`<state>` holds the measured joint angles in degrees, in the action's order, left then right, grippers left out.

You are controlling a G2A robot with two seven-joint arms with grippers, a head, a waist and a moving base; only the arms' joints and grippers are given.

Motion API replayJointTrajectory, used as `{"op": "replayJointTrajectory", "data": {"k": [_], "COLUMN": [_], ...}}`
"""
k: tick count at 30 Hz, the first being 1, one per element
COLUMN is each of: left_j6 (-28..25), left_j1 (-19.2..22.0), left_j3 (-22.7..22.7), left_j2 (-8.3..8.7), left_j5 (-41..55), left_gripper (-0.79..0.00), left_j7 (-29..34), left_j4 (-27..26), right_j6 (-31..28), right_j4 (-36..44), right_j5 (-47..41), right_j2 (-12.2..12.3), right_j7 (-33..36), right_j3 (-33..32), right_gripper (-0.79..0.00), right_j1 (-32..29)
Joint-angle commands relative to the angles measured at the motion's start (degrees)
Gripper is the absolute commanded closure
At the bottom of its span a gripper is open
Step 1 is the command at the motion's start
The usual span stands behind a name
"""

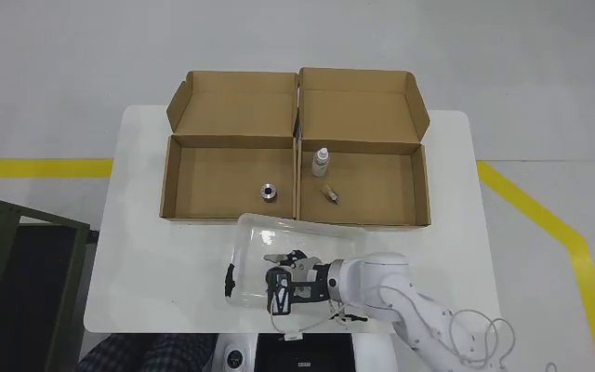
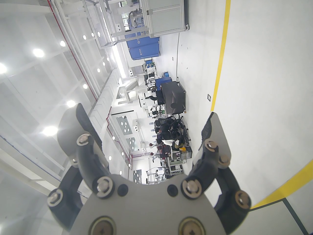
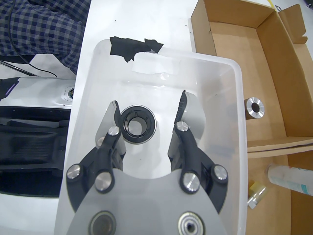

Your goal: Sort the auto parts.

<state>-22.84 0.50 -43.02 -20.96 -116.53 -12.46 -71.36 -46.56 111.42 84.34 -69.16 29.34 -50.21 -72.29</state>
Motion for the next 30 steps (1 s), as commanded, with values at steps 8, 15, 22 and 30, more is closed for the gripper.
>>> {"op": "replayJointTrajectory", "data": {"k": [8,15,22,30], "left_j6": [0.00,0.00,0.00,0.00], "left_j1": [0.00,0.00,0.00,0.00], "left_j3": [0.00,0.00,0.00,0.00], "left_j2": [0.00,0.00,0.00,0.00], "left_j5": [0.00,0.00,0.00,0.00], "left_gripper": [-0.785,-0.785,-0.785,-0.785], "left_j7": [0.00,0.00,0.00,0.00], "left_j4": [0.00,0.00,0.00,0.00], "right_j6": [-0.39,0.14,0.25,0.21], "right_j4": [-1.16,-3.28,-6.30,-10.03], "right_j5": [0.58,1.37,0.74,-0.82], "right_j2": [0.54,0.57,0.22,-0.46], "right_j7": [-1.29,-0.86,-1.27,-1.56], "right_j3": [-0.44,0.46,2.06,4.41], "right_gripper": [-0.465,-0.474,-0.529,-0.520], "right_j1": [-0.62,0.07,2.04,4.66]}}
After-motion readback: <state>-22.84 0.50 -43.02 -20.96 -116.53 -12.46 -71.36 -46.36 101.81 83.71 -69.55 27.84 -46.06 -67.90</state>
